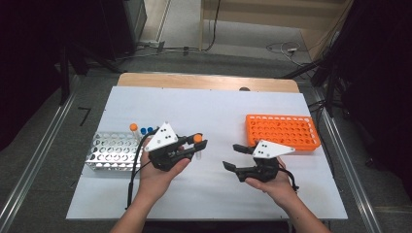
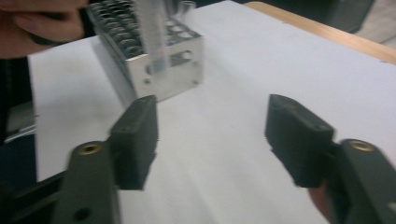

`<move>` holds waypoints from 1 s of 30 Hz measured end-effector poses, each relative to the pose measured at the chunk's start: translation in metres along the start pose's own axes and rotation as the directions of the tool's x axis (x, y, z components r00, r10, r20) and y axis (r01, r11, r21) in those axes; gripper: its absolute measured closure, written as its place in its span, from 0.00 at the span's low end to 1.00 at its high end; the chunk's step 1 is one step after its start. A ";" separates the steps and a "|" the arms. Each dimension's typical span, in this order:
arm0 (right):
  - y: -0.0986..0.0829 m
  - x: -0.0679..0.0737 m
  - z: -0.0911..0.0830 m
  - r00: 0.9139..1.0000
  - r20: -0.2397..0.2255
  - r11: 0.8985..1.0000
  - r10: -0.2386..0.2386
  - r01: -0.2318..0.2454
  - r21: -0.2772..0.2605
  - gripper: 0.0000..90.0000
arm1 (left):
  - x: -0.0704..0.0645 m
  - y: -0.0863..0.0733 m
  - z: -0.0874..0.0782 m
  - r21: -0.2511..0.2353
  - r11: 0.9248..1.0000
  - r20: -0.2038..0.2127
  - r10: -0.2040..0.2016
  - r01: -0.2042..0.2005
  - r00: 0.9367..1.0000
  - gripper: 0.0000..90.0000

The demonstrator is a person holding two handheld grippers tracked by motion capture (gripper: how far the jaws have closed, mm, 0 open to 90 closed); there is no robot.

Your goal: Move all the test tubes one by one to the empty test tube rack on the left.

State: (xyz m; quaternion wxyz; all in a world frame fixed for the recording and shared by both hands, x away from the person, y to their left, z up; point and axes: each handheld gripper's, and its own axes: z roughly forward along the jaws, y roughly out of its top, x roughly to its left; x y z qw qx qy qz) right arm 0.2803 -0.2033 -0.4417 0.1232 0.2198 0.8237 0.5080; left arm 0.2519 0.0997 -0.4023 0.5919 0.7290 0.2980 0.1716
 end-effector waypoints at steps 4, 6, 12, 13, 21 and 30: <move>-0.005 -0.010 -0.010 1.000 0.010 1.000 0.016 -0.016 -0.018 0.15 | 0.012 0.003 -0.017 -0.021 1.000 -0.049 -0.014 0.013 0.999 0.79; -0.008 -0.016 -0.017 1.000 0.025 1.000 0.007 -0.007 -0.017 0.10 | 0.018 0.004 -0.025 -0.030 0.999 -0.075 -0.022 0.020 0.997 0.79; -0.021 -0.034 -0.038 0.992 0.098 0.997 0.078 -0.076 -0.025 0.08 | 0.036 0.005 -0.048 -0.050 0.998 -0.139 -0.052 0.046 0.989 0.79; -0.023 -0.036 -0.042 0.991 0.109 0.996 0.083 -0.081 -0.026 0.08 | 0.039 0.005 -0.051 -0.055 0.997 -0.150 -0.057 0.049 0.987 0.79; -0.041 -0.052 -0.069 0.977 0.182 0.993 0.113 -0.106 -0.047 0.08 | 0.060 0.005 -0.081 -0.087 0.994 -0.243 -0.079 0.059 0.967 0.79; -0.055 -0.073 -0.082 0.956 0.253 0.989 0.146 -0.135 -0.062 0.08 | 0.081 0.001 -0.111 -0.125 0.989 -0.328 -0.116 0.078 0.937 0.79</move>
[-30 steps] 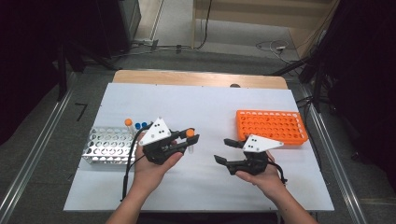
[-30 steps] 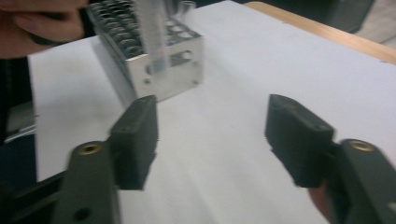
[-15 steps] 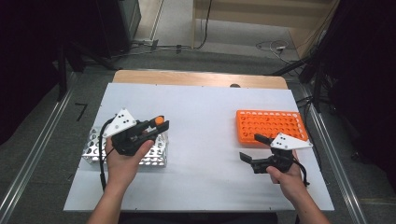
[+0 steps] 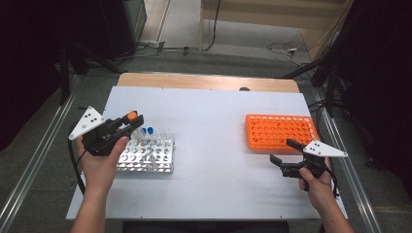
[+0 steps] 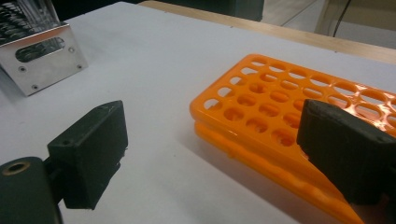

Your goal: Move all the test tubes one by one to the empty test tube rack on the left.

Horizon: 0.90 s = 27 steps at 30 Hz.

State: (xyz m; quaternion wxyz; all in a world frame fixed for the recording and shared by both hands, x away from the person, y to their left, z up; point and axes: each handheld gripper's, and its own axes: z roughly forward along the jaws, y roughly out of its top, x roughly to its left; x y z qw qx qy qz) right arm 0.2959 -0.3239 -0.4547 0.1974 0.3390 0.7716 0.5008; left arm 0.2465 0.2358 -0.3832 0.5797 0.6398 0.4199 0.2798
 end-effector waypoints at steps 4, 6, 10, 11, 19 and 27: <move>-0.002 -0.007 -0.002 1.000 0.012 1.000 0.023 -0.023 -0.004 0.08 | 0.011 0.000 -0.008 -0.008 1.000 -0.036 -0.008 0.007 0.999 0.79; -0.003 -0.009 -0.002 0.999 0.021 1.000 0.025 -0.025 -0.001 0.08 | 0.016 -0.001 -0.011 -0.010 1.000 -0.051 -0.014 0.013 0.999 0.79; -0.005 -0.013 -0.003 0.999 0.030 1.000 0.029 -0.029 -0.004 0.08 | 0.025 -0.005 -0.013 -0.012 1.000 -0.080 -0.029 0.028 0.996 0.79; -0.005 -0.014 -0.003 0.999 0.030 0.999 0.032 -0.032 -0.006 0.08 | 0.026 -0.006 -0.013 -0.009 0.999 -0.084 -0.031 0.031 0.996 0.79; -0.006 -0.017 -0.004 0.999 0.041 0.999 0.035 -0.034 -0.005 0.08 | 0.040 -0.021 -0.006 -0.008 0.998 -0.141 -0.062 0.061 0.988 0.79; -0.007 -0.016 -0.003 0.999 0.041 0.999 0.032 -0.032 -0.003 0.08 | 0.047 -0.035 0.005 -0.006 0.995 -0.149 -0.099 0.099 0.984 0.79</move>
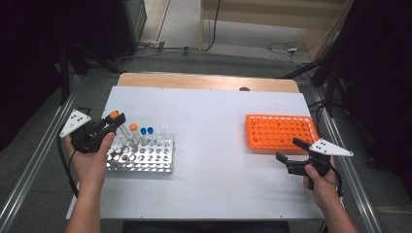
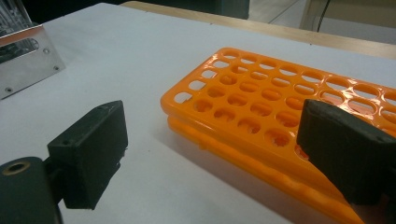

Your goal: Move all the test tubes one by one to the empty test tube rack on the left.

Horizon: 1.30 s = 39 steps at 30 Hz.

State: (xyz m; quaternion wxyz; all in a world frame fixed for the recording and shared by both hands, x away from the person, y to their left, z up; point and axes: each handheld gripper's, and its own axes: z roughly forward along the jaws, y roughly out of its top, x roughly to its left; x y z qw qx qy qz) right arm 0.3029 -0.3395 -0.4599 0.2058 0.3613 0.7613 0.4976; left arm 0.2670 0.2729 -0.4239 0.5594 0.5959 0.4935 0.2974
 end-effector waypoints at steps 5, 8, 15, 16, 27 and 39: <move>-0.001 0.000 0.001 1.000 -0.002 1.000 0.001 -0.001 0.002 0.08 | -0.003 -0.002 0.003 0.012 1.000 0.017 0.002 -0.002 1.000 0.79; -0.001 0.000 0.002 1.000 -0.002 1.000 0.000 0.000 0.005 0.08 | -0.005 -0.003 0.005 0.026 1.000 0.007 0.013 -0.013 1.000 0.79; -0.001 0.000 0.002 1.000 -0.003 1.000 -0.002 0.002 0.001 0.08 | -0.010 -0.012 0.011 0.095 0.992 -0.007 0.080 -0.079 0.997 0.78; -0.001 0.000 0.002 1.000 -0.002 1.000 -0.002 0.002 0.003 0.08 | -0.010 -0.012 0.010 0.094 0.993 -0.009 0.076 -0.075 0.997 0.78; -0.001 0.001 0.003 1.000 -0.009 1.000 -0.007 0.007 0.005 0.08 | -0.008 -0.014 0.004 0.090 0.995 -0.010 0.053 -0.052 0.999 0.73; -0.002 0.000 0.003 1.000 -0.004 1.000 -0.003 0.003 0.006 0.08 | -0.017 -0.010 -0.003 0.083 0.996 0.067 0.027 -0.033 0.997 0.40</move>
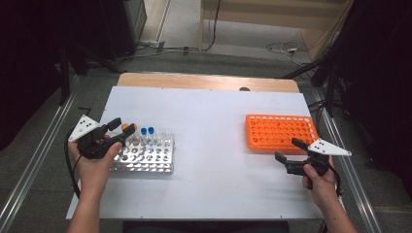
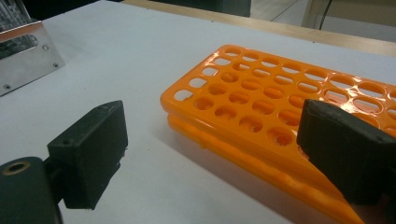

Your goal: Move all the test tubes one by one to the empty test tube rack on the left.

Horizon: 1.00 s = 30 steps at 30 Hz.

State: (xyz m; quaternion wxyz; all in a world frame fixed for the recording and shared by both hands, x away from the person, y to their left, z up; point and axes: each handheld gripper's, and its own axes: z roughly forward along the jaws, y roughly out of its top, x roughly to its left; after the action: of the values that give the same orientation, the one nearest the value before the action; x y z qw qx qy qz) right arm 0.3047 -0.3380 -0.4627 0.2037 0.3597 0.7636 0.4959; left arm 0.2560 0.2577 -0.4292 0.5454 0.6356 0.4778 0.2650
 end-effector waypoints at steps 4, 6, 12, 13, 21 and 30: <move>0.000 0.000 -0.001 1.000 -0.001 1.000 -0.002 0.002 -0.005 0.08 | -0.007 0.000 -0.004 0.001 1.000 0.034 0.020 -0.020 0.999 0.25; 0.000 0.000 -0.001 1.000 -0.001 1.000 -0.003 0.003 -0.007 0.08 | -0.012 -0.002 -0.006 -0.005 1.000 0.055 0.020 -0.020 0.998 0.19; 0.000 -0.002 -0.002 1.000 0.001 1.000 0.000 0.000 -0.012 0.08 | -0.026 -0.011 -0.007 0.022 0.998 0.095 0.064 -0.066 0.993 0.06; 0.000 -0.002 -0.002 1.000 0.001 1.000 0.000 0.000 -0.012 0.08 | -0.028 -0.013 -0.007 0.022 0.997 0.102 0.066 -0.068 0.993 0.05; 0.000 -0.003 -0.002 1.000 -0.002 1.000 0.005 -0.005 -0.017 0.08 | -0.032 -0.026 -0.016 0.024 0.998 0.135 0.059 -0.063 0.989 0.02; -0.003 -0.004 0.000 1.000 -0.006 1.000 0.009 -0.009 -0.010 0.08 | -0.029 -0.038 -0.033 0.001 0.996 0.175 0.087 -0.089 0.981 0.00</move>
State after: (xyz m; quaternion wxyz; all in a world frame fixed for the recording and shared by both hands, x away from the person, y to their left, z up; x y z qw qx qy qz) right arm 0.3063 -0.3414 -0.4658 0.2011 0.3607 0.7602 0.5016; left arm 0.2041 0.2439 -0.4509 0.5704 0.6792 0.4007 0.2300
